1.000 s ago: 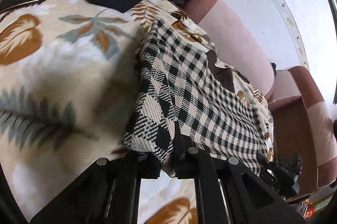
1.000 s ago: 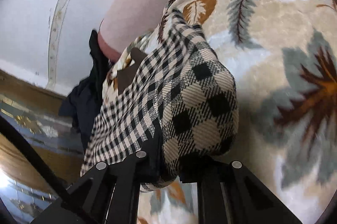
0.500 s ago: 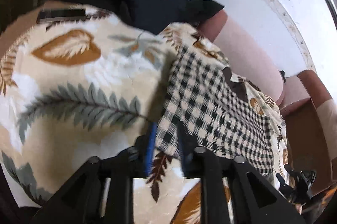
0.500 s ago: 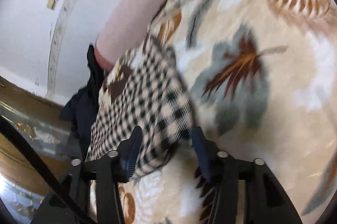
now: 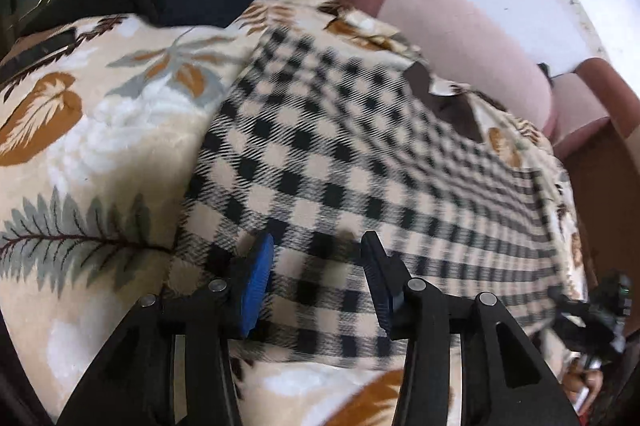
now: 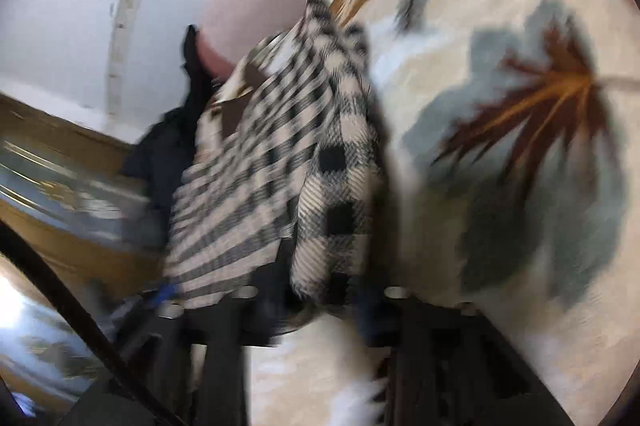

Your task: Fold large clothes

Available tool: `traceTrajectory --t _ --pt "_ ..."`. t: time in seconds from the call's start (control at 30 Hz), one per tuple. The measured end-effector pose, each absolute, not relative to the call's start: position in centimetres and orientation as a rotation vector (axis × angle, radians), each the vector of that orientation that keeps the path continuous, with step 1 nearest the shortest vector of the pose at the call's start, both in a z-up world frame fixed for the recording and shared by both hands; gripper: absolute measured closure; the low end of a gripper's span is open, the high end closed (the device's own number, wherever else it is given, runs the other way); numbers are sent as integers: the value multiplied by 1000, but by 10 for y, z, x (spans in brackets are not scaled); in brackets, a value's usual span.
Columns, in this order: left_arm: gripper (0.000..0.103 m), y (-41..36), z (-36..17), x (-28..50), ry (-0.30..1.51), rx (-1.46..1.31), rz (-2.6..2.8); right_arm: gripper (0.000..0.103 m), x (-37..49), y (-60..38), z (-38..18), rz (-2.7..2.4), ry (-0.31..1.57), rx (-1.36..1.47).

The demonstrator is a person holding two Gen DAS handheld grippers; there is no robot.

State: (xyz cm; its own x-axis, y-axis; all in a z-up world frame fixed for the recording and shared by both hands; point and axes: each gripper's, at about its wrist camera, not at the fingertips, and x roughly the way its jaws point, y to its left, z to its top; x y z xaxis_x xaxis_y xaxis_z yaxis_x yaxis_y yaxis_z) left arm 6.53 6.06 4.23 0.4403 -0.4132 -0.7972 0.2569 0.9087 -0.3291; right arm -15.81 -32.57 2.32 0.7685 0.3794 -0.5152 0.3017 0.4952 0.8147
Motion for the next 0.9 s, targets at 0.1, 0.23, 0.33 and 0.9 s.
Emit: traceTrajectory --t 0.1,0.23,0.33,0.9 --pt "59 68 35 67 1044 -187 -428 84 -168 -326 51 135 675 1007" --pt "59 66 33 64 1027 -154 -435 84 -178 -325 63 -60 780 805" --pt "59 58 32 58 1006 -91 -418 82 -189 -330 64 -219 821 722" --pt "50 39 31 41 954 81 -373 79 -166 -285 34 -362 1024 380"
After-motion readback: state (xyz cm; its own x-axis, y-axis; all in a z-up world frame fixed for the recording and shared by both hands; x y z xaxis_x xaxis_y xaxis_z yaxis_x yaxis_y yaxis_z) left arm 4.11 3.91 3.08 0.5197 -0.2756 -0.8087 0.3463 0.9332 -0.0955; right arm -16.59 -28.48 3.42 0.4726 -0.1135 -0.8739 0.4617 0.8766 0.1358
